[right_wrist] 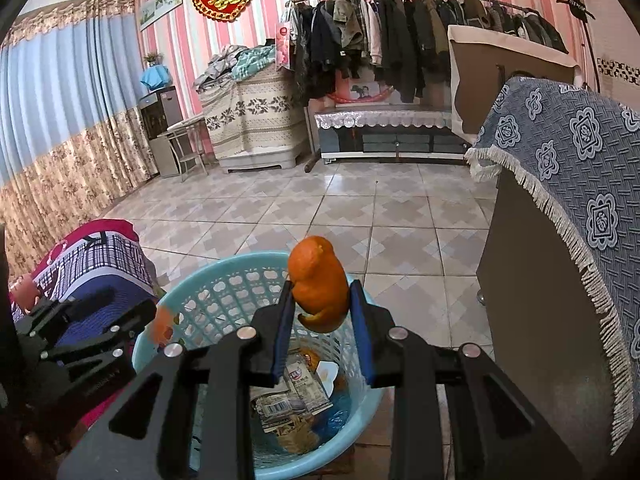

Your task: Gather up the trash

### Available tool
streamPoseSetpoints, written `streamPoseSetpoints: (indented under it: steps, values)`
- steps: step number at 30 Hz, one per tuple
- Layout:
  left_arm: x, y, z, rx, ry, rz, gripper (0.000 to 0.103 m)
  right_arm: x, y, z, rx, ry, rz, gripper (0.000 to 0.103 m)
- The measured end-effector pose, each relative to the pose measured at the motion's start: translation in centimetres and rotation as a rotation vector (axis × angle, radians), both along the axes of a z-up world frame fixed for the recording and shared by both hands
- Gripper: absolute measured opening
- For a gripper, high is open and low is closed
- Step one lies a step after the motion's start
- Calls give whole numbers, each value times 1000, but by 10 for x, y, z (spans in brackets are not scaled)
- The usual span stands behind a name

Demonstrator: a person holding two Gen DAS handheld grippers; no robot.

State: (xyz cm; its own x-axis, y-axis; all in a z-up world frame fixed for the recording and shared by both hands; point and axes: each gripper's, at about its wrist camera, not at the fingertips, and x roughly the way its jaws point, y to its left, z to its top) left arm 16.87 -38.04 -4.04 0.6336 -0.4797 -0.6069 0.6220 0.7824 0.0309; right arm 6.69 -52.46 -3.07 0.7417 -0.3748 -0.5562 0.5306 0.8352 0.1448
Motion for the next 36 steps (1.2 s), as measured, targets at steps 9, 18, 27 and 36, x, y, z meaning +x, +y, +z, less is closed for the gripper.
streamPoseSetpoints:
  steps: [9,18,27,36]
  values:
    - [11,45,12,-44,1,136,94,20,14,-5,-21,42,46,29]
    - [13,112,28,-61,-22,294,97,49,37,-16,-18,78,84,31]
    - [-2,178,34,-48,-26,395,97,49,59,-7,-85,54,111,85]
    - [-23,259,43,-56,-19,540,97,38,81,11,-96,7,145,96]
